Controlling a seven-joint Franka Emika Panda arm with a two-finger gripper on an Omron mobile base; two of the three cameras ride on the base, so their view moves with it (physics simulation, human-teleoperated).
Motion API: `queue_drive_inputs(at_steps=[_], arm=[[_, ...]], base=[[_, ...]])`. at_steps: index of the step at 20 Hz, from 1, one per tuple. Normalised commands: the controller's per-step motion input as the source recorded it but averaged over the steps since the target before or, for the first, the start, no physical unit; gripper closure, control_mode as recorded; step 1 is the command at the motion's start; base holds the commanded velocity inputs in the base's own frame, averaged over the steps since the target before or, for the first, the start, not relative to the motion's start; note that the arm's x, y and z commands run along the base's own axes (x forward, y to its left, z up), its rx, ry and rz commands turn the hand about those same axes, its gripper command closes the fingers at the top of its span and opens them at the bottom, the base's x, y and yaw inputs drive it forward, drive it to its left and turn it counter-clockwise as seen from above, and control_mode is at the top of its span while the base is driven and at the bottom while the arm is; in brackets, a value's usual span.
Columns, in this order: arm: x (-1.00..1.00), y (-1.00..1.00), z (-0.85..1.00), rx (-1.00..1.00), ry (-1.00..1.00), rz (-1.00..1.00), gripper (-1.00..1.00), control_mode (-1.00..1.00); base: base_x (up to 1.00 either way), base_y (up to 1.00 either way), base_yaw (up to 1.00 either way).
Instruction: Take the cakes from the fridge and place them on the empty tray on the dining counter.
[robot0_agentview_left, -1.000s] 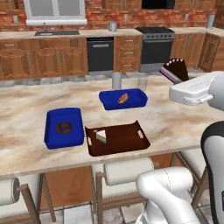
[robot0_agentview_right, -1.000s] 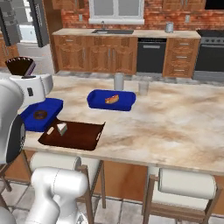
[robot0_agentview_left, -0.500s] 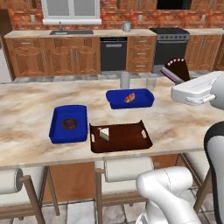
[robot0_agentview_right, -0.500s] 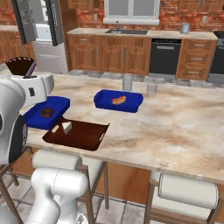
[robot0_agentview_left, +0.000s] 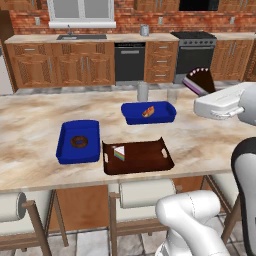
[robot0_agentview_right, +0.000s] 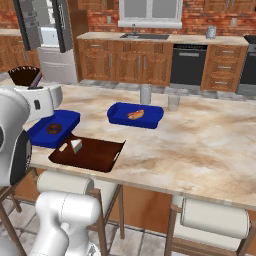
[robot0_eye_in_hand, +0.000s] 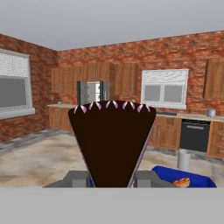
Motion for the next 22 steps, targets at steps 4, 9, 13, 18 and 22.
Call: queue_drive_inputs(at_steps=[4,9,13,18,22], arm=[[0.37,-0.02,-0.13,0.00,0.28,0.00,1.00,-1.00],[0.32,-0.05,-0.36,-0.01,0.26,0.00,1.00,-1.00],[0.08,-0.02,-0.70,-0.03,0.18,0.00,1.00,-1.00],[0.04,0.00,-0.75,-0.05,0.09,0.00,1.00,-1.00],[0.12,-0.06,-0.48,-0.10,0.19,0.00,1.00,-1.00]], base=[[0.00,0.00,0.00],[0.00,0.00,0.00],[0.00,0.00,0.00],[0.00,0.00,0.00],[0.00,0.00,0.00]])
